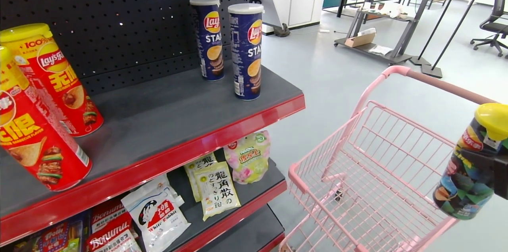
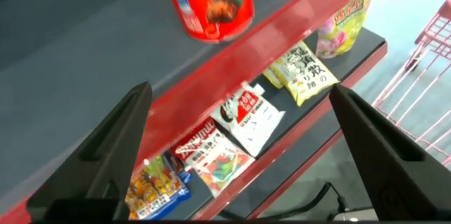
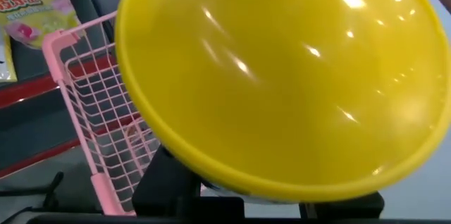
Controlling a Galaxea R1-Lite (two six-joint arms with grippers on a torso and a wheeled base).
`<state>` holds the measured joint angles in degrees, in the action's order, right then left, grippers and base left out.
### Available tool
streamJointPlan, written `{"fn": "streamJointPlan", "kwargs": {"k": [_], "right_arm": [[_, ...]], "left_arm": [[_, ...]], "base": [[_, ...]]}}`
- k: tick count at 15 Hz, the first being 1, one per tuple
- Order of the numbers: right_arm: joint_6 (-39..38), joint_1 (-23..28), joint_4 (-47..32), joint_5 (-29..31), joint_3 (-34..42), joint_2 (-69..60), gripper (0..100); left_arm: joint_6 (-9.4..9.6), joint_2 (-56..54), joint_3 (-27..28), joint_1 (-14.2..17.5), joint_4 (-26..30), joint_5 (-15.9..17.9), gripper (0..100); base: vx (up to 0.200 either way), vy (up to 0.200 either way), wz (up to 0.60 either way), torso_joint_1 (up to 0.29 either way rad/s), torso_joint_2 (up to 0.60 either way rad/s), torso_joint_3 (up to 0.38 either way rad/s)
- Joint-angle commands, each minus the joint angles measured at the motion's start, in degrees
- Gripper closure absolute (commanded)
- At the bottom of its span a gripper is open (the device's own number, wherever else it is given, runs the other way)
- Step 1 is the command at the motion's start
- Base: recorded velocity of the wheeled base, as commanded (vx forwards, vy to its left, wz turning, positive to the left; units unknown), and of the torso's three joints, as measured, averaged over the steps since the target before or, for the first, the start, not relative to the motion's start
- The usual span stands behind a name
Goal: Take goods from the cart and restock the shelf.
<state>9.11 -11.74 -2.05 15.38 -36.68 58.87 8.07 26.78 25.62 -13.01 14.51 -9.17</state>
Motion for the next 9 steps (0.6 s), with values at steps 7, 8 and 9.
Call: {"fn": "streamJointPlan", "kwargs": {"k": [7, 8, 9], "right_arm": [[0.12, 0.14, 0.03, 0.08, 1.44, -2.09, 100], [0.12, 0.14, 0.11, 0.08, 1.70, -2.18, 100], [0.12, 0.14, 0.03, 0.08, 1.88, -2.35, 100]], "left_arm": [[0.02, -1.03, 0.04, 0.00, 0.08, -0.06, 0], [0.02, -1.03, 0.04, 0.00, 0.08, -0.06, 0], [0.02, -1.03, 0.04, 0.00, 0.08, -0.06, 0]], "base": [[0.000, 0.000, 0.00, 0.212, -0.55, -0.339], [0.000, 0.000, 0.00, 0.183, -0.42, -0.256], [0.000, 0.000, 0.00, 0.168, -0.40, -0.237]]}}
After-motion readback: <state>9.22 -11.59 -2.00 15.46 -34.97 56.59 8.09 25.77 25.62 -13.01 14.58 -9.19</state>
